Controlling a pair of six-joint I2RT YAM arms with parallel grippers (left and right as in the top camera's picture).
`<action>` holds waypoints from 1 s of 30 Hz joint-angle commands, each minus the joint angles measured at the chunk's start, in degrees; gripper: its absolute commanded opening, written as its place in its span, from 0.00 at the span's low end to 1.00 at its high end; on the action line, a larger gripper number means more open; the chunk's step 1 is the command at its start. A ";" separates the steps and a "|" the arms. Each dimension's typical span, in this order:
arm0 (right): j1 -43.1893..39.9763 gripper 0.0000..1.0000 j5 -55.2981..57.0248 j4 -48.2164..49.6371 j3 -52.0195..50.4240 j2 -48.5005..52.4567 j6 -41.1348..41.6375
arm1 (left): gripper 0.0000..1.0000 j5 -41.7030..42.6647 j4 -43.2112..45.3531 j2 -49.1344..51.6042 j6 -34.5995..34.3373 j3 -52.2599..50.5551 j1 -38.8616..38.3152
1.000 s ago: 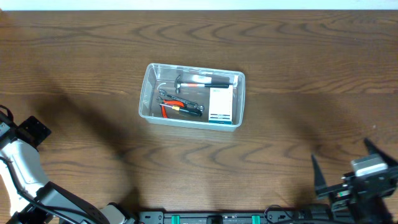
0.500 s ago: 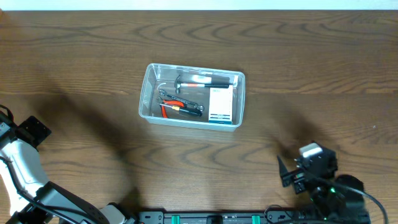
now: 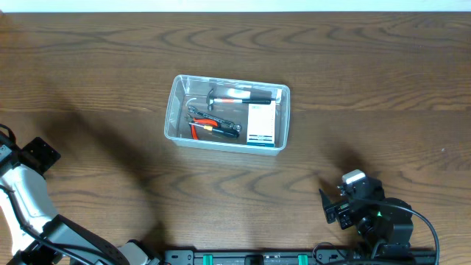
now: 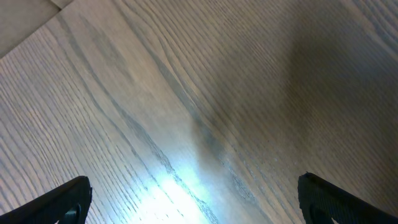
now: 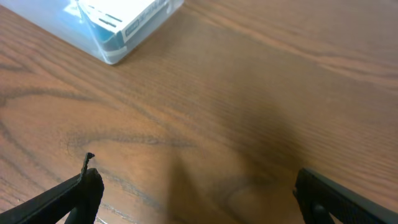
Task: Pack container
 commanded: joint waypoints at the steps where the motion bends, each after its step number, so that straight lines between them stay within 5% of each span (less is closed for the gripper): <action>1: -0.44 0.99 -0.66 0.26 -0.76 -0.68 0.76 | 0.98 -0.70 -0.13 0.37 -0.09 1.25 0.26; 24: -0.44 0.99 -0.66 0.35 -0.79 -0.63 0.79 | 0.98 -0.70 -0.13 0.22 -0.09 1.14 0.26; 30: -0.44 0.99 -0.68 0.35 -0.79 -0.63 0.76 | 0.98 -0.70 -1.31 -9.11 -0.09 -0.24 -0.22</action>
